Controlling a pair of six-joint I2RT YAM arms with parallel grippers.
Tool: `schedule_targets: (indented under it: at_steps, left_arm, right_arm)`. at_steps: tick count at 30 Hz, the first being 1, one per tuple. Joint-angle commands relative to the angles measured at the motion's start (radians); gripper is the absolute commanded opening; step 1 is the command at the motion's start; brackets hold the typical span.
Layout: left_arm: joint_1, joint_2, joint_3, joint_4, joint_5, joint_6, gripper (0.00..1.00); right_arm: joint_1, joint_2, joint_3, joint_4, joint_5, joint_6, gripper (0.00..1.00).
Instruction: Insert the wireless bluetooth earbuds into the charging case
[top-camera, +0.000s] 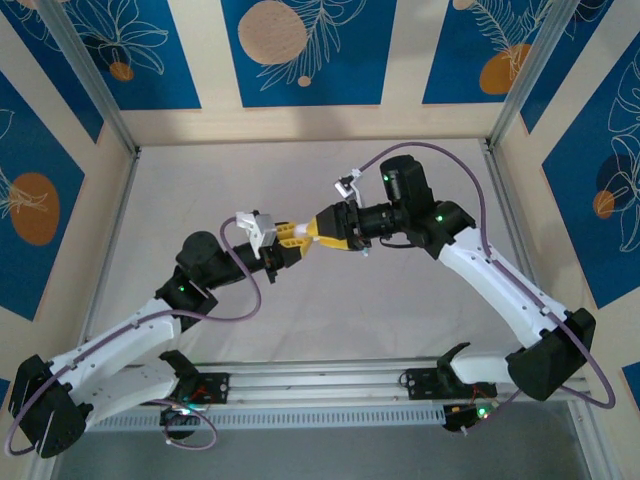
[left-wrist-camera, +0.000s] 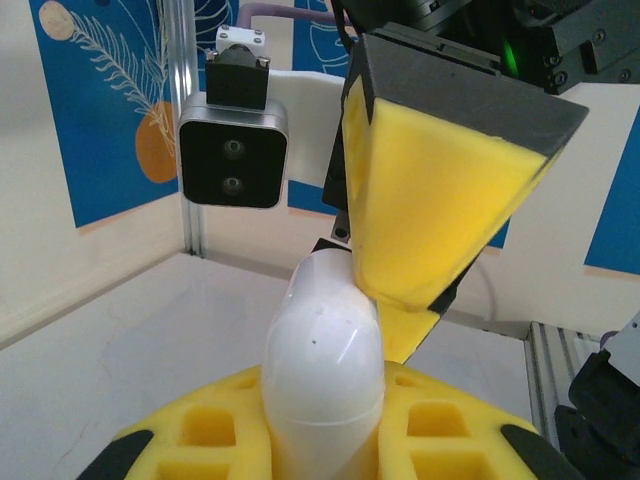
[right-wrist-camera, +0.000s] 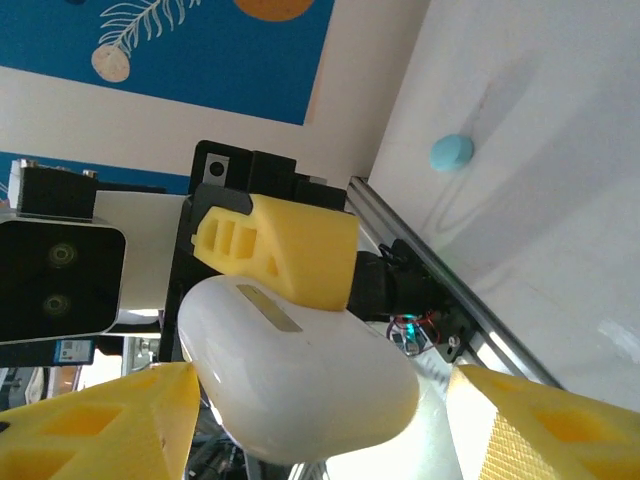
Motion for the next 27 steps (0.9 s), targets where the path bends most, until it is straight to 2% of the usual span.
schedule_targets:
  at_steps: [1, 4, 8, 11, 16, 19, 27]
  left_arm:
    - [-0.005, -0.004, 0.017, 0.087, 0.006, -0.045, 0.18]
    - [-0.006, 0.009, 0.026, 0.089, 0.030, -0.085, 0.18]
    - [-0.006, 0.029, 0.034, 0.090, 0.029, -0.217, 0.19]
    - [-0.004, 0.051, 0.039, 0.088, 0.034, -0.335, 0.19]
    - [0.006, 0.097, 0.078, -0.114, -0.044, -0.467, 0.16]
    - [0.033, 0.143, 0.088, -0.259, -0.118, -0.542, 0.15]
    - [0.158, 0.297, 0.029, -0.274, -0.038, -0.762, 0.14]
  right_arm:
    - [0.010, -0.050, -0.032, 0.069, 0.066, -0.046, 0.67]
    - [-0.003, -0.119, -0.092, 0.139, 0.113, -0.166, 0.66]
    - [-0.019, -0.217, -0.181, 0.195, 0.228, -0.355, 0.65]
    - [-0.052, -0.261, -0.216, 0.212, 0.253, -0.395, 0.63]
    - [-0.096, -0.295, -0.220, 0.113, 0.400, -0.339, 0.63]
    - [-0.124, -0.312, -0.247, 0.087, 0.431, -0.281, 0.63]
    - [-0.179, -0.360, -0.305, 0.035, 0.456, -0.195, 0.63]
